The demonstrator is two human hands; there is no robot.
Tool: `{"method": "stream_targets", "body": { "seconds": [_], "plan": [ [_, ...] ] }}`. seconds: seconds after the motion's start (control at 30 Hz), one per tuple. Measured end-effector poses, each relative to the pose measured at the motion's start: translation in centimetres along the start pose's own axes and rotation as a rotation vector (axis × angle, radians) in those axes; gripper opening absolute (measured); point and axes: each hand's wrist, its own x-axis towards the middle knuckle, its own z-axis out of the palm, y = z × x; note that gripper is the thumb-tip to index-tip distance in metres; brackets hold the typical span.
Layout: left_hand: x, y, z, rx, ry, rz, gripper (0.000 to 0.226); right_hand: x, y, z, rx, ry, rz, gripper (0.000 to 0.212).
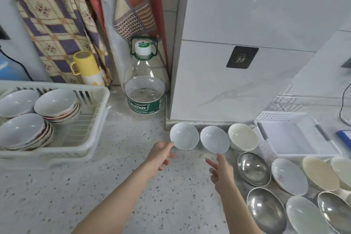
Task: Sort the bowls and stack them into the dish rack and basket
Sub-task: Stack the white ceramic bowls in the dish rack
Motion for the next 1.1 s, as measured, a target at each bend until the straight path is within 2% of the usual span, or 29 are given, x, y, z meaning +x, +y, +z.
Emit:
{"method": "stream_targets", "body": {
  "seconds": [0.2, 0.43, 0.57, 0.77, 1.1],
  "plan": [
    [3.0, -0.5, 2.8, -0.046, 0.006, -0.079, 0.051, 2.2, -0.9, -0.1, -0.054, 0.004, 0.011, 0.026],
    [4.6, -0.8, 3.6, -0.165, -0.026, -0.128, 0.035, 3.9, -1.0, 0.5, -0.050, 0.008, -0.014, 0.022],
    [4.7, -0.7, 3.4, -0.255, -0.059, -0.145, 0.036, 3.7, -1.2, 0.7, -0.052, 0.052, -0.041, 0.021],
    [2.7, -2.2, 1.4, -0.234, -0.018, -0.084, 0.034, 1.2, -0.4, 0.2, -0.012, 0.090, -0.019, 0.013],
    [-5.7, -4.5, -7.1, -0.361, 0.052, 0.119, 0.026, -5.2, 0.0, 2.5, -0.061, -0.039, -0.163, 0.009]
  ]
}}
